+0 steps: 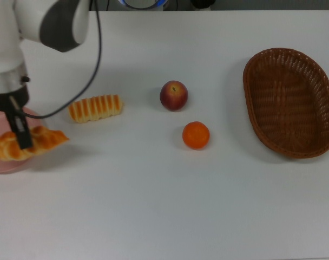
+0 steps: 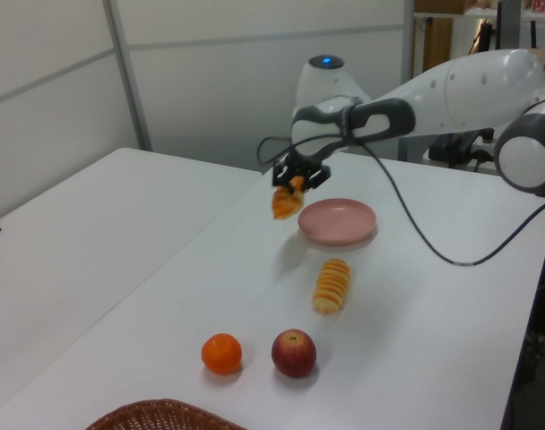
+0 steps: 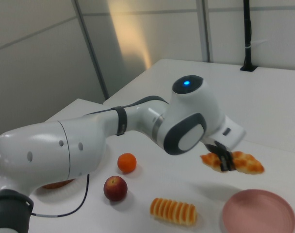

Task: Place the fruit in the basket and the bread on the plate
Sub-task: 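Lift the braided roll and carry it over the pink plate, then lower the braided roll onto the plate and open the gripper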

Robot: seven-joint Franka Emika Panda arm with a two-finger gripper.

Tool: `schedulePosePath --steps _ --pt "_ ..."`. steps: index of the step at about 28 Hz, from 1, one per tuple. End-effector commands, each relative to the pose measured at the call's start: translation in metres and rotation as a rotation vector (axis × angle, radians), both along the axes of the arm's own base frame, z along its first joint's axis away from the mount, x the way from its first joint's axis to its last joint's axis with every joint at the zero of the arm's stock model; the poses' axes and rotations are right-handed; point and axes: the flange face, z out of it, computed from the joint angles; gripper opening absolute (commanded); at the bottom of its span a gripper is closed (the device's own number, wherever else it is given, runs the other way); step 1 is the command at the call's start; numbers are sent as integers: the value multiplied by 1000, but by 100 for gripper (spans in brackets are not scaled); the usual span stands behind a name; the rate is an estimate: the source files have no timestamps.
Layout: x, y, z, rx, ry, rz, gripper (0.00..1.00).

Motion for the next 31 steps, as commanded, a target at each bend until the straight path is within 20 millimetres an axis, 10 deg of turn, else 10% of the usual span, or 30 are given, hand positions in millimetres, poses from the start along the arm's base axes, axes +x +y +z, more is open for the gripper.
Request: schedulePosePath --steps 1,9,11,12,25,31 --pt "-16 -40 -18 17 24 -40 0" --pt "-9 -44 -72 3 67 -35 0" --pt "-9 -44 -72 -2 67 -32 35" --pt "-9 -43 -73 -2 70 -33 99" --pt "-12 -47 -72 -17 81 -22 100" --pt "-18 -25 -35 -18 113 65 100"
